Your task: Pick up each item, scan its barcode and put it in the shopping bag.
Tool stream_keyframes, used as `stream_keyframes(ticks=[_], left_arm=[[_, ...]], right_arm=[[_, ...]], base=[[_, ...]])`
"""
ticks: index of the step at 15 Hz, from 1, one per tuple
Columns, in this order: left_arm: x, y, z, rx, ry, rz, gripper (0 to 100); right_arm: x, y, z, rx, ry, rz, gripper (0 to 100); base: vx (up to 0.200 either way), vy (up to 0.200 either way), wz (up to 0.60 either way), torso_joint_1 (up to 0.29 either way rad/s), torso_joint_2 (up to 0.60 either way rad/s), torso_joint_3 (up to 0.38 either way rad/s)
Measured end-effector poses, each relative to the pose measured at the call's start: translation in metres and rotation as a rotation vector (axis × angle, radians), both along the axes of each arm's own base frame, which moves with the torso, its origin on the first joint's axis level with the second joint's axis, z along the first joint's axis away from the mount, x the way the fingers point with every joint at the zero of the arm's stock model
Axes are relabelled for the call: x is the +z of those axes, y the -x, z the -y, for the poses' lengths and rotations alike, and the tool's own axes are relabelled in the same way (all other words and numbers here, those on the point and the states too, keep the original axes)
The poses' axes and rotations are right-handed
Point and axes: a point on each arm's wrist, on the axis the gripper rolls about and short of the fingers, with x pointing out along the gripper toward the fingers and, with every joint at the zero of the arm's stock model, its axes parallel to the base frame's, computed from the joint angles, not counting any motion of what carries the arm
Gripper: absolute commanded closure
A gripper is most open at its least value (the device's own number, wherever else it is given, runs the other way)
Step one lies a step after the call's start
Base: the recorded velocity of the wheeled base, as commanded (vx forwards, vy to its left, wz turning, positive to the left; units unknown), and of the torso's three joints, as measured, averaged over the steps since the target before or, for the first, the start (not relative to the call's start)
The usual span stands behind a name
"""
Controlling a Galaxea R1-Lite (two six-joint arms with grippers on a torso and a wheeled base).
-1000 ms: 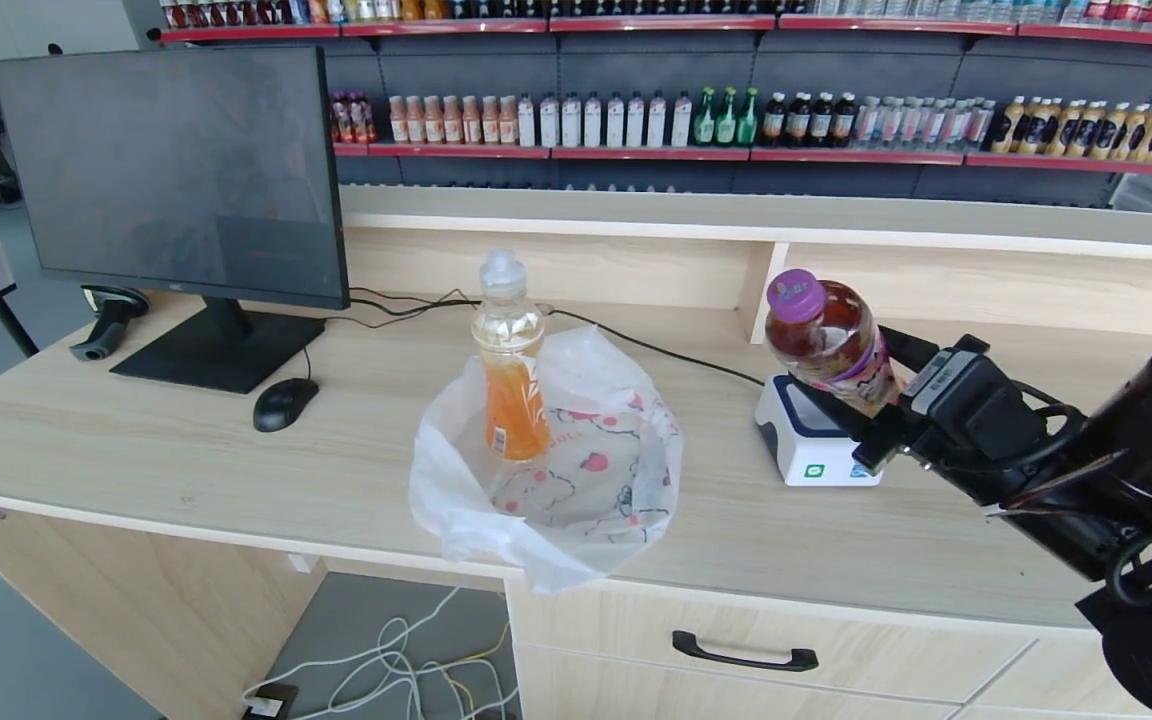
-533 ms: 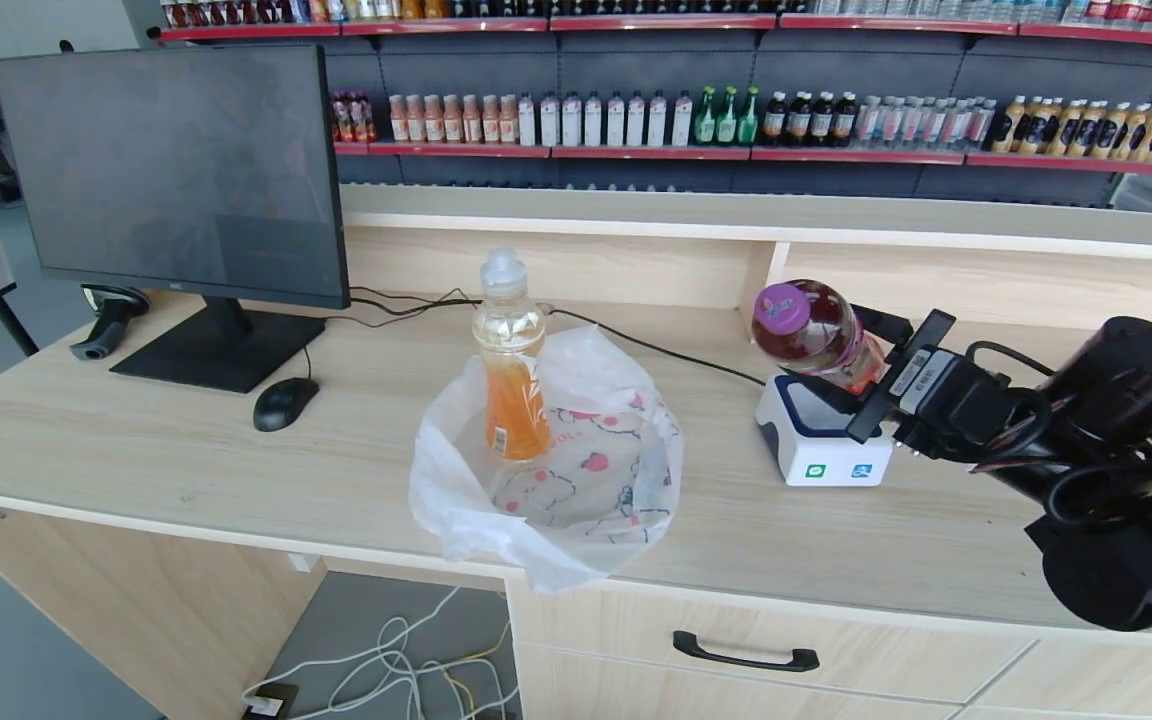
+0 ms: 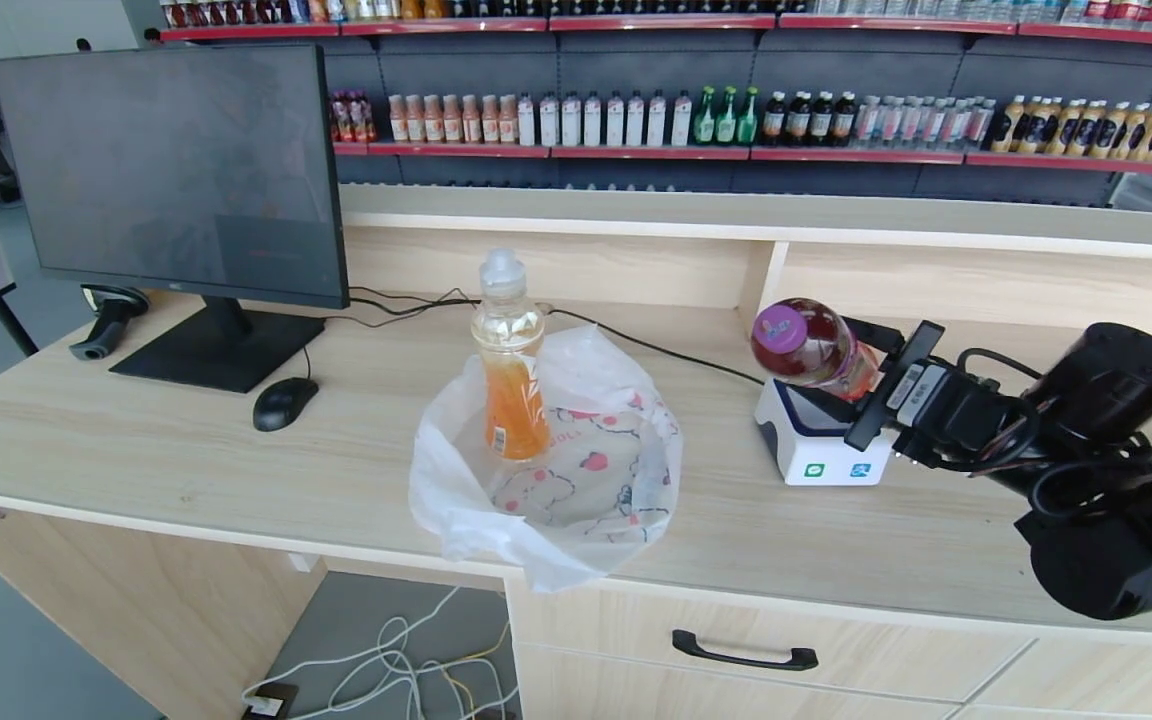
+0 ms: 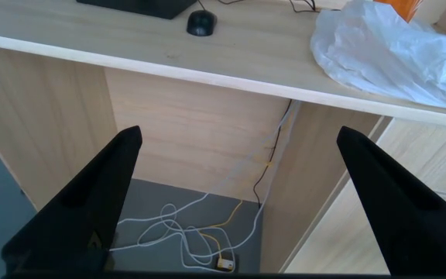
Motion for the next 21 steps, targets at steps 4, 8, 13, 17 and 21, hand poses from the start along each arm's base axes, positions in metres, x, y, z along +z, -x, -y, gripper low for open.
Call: stream_keyframes(ticks=[4,8,13,17,21], left_arm=[[0.0,0.0,0.0,0.0,0.0,0.0,0],[0.0,0.0,0.0,0.0,0.0,0.0,0],[0.0,0.0,0.0,0.001,0.0,0.0,0],[0.0,0.0,0.0,0.0,0.0,0.0,0],[-0.0001,0.0,0.0,0.0,0.001,-0.001,0]], right_arm=[[-0.0033,-0.0009,0.0015,0.011,0.011,-0.005,100],[-0.005,-0.0022,0.0074,-0.002,0.016,-0.008,100],[-0.0053,-0.0021,0.0079,-0.003,0.017,-0.008,100],[-0.0054,-0.0021,0.0079,-0.004,0.017,-0.008,100],[-0.0045,-0.0003,0.0081,0.0,-0.008,-0.037,100]], base=[[0.0,0.0,0.0,0.0,0.0,0.0],[0.0,0.0,0.0,0.0,0.0,0.0],[0.0,0.0,0.0,0.0,0.0,0.0],[0.0,0.0,0.0,0.0,0.0,0.0],[0.0,0.0,0.0,0.0,0.0,0.0]])
